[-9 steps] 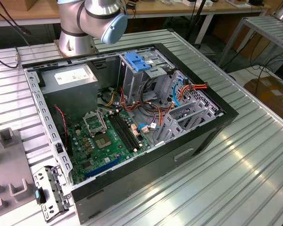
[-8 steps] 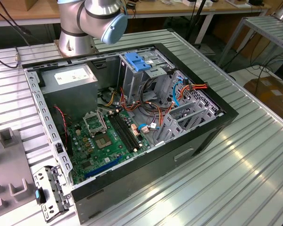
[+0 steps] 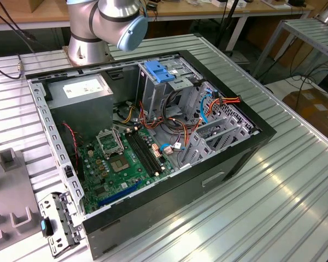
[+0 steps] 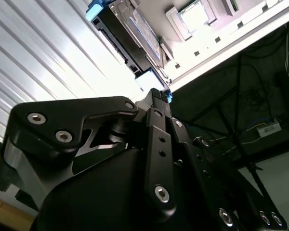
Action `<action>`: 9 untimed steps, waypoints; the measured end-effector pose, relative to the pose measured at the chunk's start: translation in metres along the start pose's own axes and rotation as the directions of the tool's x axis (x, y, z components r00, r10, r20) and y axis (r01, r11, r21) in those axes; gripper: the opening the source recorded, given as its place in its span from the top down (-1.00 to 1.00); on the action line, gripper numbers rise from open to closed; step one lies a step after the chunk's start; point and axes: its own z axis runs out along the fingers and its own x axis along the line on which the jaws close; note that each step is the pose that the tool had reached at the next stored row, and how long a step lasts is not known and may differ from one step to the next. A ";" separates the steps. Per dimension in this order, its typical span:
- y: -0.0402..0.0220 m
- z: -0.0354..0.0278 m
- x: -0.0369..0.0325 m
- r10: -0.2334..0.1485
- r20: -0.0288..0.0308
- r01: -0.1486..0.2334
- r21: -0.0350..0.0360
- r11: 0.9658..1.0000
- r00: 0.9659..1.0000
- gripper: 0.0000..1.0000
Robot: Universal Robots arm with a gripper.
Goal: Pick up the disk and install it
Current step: 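Pick up the disk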
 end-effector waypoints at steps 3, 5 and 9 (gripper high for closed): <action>0.0000 0.0000 0.0000 -0.031 -0.001 0.031 0.000 1.000 1.000 0.79; 0.0000 0.0000 0.0000 -0.055 -0.002 0.055 0.000 0.998 0.998 0.79; 0.0000 0.0000 0.0000 -0.118 -0.005 0.118 0.001 0.993 0.993 0.79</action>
